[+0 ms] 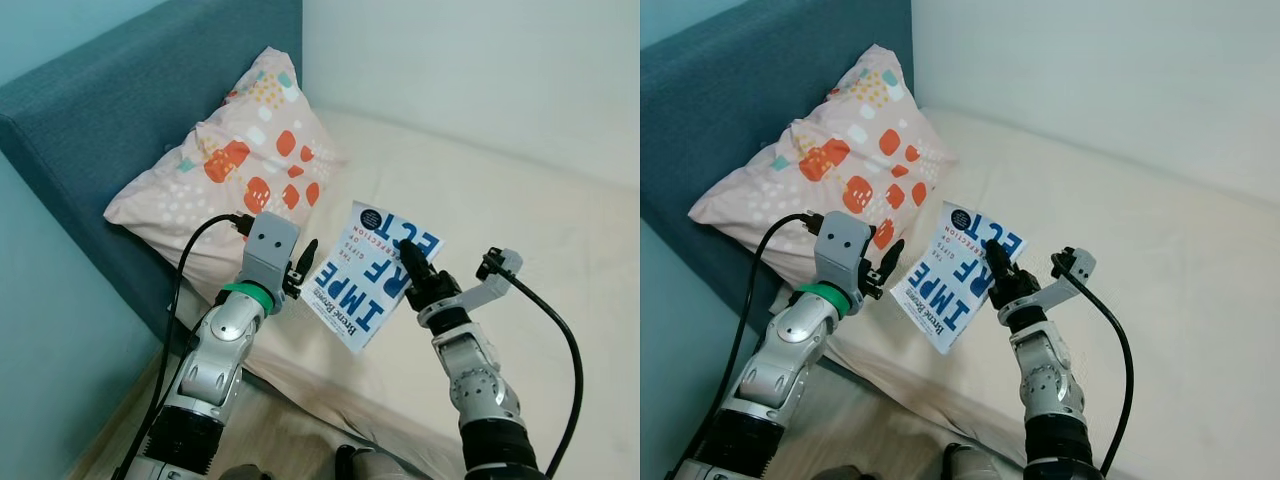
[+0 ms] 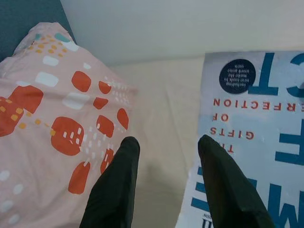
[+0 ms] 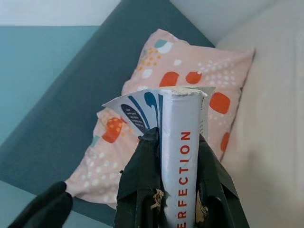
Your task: Clean up the room
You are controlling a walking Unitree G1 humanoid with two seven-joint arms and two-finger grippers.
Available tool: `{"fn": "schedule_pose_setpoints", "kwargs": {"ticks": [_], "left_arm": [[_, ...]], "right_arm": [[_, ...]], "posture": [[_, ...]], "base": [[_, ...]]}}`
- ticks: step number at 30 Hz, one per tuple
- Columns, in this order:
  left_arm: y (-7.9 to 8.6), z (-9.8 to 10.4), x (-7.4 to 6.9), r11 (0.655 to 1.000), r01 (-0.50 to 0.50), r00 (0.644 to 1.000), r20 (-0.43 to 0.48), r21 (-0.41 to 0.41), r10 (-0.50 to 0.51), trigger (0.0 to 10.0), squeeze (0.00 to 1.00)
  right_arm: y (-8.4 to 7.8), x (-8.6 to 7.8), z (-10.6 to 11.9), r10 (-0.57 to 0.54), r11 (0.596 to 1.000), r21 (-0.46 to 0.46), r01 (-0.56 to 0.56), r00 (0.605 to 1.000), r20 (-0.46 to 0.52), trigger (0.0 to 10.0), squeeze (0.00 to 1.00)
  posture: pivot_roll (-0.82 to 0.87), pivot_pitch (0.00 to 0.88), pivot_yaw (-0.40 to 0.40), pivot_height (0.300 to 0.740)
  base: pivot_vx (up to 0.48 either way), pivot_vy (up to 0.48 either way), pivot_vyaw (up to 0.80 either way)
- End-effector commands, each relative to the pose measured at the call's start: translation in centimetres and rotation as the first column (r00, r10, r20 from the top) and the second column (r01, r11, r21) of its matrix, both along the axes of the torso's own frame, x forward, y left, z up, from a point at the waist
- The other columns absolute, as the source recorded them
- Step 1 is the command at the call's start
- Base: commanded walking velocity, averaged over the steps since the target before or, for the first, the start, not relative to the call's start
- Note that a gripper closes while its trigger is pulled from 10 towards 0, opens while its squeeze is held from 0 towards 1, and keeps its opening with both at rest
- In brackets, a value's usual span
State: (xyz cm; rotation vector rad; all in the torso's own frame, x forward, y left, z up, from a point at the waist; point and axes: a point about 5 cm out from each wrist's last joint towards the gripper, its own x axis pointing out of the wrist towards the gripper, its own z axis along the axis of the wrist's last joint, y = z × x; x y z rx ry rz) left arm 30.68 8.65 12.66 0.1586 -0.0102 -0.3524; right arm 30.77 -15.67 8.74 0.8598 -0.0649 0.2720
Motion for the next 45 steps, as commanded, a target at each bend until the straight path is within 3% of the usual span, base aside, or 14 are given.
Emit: {"fn": "schedule_pose_setpoints", "kwargs": {"ticks": [1, 16, 23, 28, 30, 40, 45], "left_arm": [[0.0, -0.5, -0.3, 1.0, 0.003, 1.0, -0.021, 0.008, -0.003, 10.0, 0.0], [-0.1, -0.5, -0.6, 1.0, 0.012, 1.0, -0.029, 0.013, -0.012, 10.0, 0.0], [-0.2, -0.5, -0.8, 1.0, 0.017, 0.999, -0.032, 0.014, -0.017, 10.0, 0.0], [-0.2, -0.6, -1.2, 0.999, 0.027, 0.999, -0.043, 0.018, -0.027, 10.0, 0.0], [-0.2, -0.6, -1.3, 0.999, 0.033, 0.998, -0.047, 0.019, -0.032, 10.0, 0.0], [-0.2, -0.1, -2.9, 0.998, 0.067, 0.995, -0.068, 0.017, -0.066, 10.0, 0.0], [-0.2, 0.9, -4.5, 0.997, 0.081, 0.993, -0.081, -0.005, -0.081, 10.0, 0.0]], "right_arm": [[0.0, 0.1, 0.4, -0.004, 1.0, 0.028, 0.004, 1.0, 0.027, 10.0, 0.0], [-0.4, 0.4, 0.3, -0.022, 0.998, 0.06, 0.021, 1.0, 0.019, 10.0, 0.0], [-0.1, 0.5, 0.5, 0.025, 0.98, 0.196, -0.036, 0.998, 0.06, 10.0, 0.0], [-1.0, 0.6, 0.3, -0.007, 0.947, 0.321, -0.025, 0.995, 0.097, 10.0, 0.0], [-1.2, 0.8, 0.2, -0.011, 0.943, 0.332, -0.023, 0.995, 0.102, 10.0, 0.0], [-1.6, 2.2, -0.3, -0.013, 0.963, 0.271, -0.005, 0.998, 0.062, 10.0, 0.0], [-2.3, 3.1, -0.1, -0.036, 0.971, 0.238, 0.026, 0.999, 0.037, 10.0, 0.0]], "posture": [[0.02, 0.022, 0.049, 0.66], [0.03, 0.047, 0.058, 0.63], [0.04, 0.057, 0.062, 0.63], [0.05, 0.077, 0.078, 0.63], [0.05, 0.086, 0.085, 0.63], [0.09, 0.186, 0.125, 0.63], [0.12, 0.258, 0.141, 0.63]], "base": [[0.0, 0.0, 0.0], [0.0, 0.0, 0.0], [0.0, 0.0, 0.0], [0.0, 0.0, 0.0], [0.0, 0.0, 0.0], [0.0, 0.0, 0.0], [0.0, 0.0, 0.0]]}}
